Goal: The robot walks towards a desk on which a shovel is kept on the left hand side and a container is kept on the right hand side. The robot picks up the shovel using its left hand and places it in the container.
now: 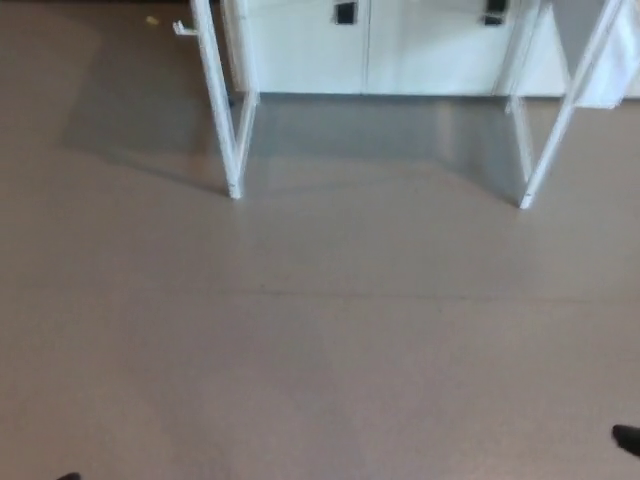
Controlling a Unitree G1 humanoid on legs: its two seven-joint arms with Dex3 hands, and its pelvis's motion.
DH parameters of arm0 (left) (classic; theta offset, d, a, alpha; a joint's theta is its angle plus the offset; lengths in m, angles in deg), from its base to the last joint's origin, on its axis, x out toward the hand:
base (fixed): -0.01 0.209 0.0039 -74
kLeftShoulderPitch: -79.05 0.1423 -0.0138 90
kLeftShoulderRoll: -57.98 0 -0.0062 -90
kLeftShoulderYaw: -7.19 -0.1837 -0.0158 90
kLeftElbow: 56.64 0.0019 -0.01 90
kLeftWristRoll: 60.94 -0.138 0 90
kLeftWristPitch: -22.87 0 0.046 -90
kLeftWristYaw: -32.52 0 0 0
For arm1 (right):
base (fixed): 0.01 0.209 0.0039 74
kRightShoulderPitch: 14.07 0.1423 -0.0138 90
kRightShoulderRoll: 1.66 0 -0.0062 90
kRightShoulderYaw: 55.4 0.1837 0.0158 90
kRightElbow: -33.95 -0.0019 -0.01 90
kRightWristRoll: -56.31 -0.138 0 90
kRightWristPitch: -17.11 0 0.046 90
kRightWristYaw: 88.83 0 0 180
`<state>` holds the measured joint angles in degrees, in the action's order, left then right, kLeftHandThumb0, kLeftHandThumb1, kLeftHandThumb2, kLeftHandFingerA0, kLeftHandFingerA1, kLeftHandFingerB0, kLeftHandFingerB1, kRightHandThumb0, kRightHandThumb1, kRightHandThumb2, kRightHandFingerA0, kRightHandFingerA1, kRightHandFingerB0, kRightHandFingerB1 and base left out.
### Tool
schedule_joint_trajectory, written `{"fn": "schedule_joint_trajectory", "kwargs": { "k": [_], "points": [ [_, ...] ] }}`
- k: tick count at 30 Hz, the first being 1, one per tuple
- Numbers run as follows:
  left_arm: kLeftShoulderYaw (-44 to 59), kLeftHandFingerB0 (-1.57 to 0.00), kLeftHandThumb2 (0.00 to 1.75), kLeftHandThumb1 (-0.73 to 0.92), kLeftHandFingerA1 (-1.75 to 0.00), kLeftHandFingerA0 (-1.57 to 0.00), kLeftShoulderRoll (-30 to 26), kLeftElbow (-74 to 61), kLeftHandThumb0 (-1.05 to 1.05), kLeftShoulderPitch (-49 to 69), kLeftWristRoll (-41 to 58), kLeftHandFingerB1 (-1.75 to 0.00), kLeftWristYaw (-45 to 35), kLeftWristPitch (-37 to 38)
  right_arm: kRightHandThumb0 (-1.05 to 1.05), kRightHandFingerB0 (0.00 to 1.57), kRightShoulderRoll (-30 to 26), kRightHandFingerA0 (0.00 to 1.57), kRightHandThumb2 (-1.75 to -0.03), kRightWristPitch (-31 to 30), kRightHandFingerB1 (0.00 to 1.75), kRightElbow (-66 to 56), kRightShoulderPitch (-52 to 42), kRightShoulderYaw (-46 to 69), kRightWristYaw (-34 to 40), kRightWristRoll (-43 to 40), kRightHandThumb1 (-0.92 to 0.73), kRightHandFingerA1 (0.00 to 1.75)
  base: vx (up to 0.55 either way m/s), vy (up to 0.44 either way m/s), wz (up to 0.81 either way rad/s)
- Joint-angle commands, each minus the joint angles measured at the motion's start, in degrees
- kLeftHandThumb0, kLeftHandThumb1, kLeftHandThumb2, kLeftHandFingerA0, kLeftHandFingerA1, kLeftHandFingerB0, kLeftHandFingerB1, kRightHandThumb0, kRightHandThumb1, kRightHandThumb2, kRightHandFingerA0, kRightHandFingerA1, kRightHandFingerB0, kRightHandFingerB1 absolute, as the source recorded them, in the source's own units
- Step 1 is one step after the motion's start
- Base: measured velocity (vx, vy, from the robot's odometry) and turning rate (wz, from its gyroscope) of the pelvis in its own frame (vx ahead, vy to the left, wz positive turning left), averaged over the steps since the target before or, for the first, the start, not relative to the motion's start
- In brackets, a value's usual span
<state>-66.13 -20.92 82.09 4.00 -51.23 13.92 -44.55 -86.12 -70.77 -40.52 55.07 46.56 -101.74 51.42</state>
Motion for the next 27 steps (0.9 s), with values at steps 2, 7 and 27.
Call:
{"fn": "schedule_joint_trajectory", "kwargs": {
  "k": [2,7,27],
  "points": [
    [0.0,-0.35,0.57,0.55,-0.37,-0.34,-0.9,1.2,-0.17,0.5,-0.2,-0.32,0.8,3.3,-0.28,0.39,-0.6,0.57,-0.62,2.6,0.48,0.6,-1.0,0.0,-0.8,-0.4,-0.43,0.57,0.12,-0.151,-0.03],
    [-0.2,-0.35,0.57,0.55,-0.37,-0.33,-0.1,-0.8,-0.17,1.3,0.7,-0.32,-0.1,2.5,-0.20,0.44,-0.2,0.63,-0.53,2.7,0.44,1.3,-1.4,-0.1,-0.8,-0.6,-0.48,0.55,0.13,-0.071,-0.04],
    [1.1,-0.35,0.56,0.53,-0.37,-0.36,-2.1,5.6,-0.18,0.0,1.3,-0.32,-1.1,3.3,-0.30,0.43,-0.6,0.59,-0.63,4.9,0.50,4.1,-0.4,-1.7,0.2,1.3,-0.40,0.60,0.22,-0.092,0.04]
  ]
}}
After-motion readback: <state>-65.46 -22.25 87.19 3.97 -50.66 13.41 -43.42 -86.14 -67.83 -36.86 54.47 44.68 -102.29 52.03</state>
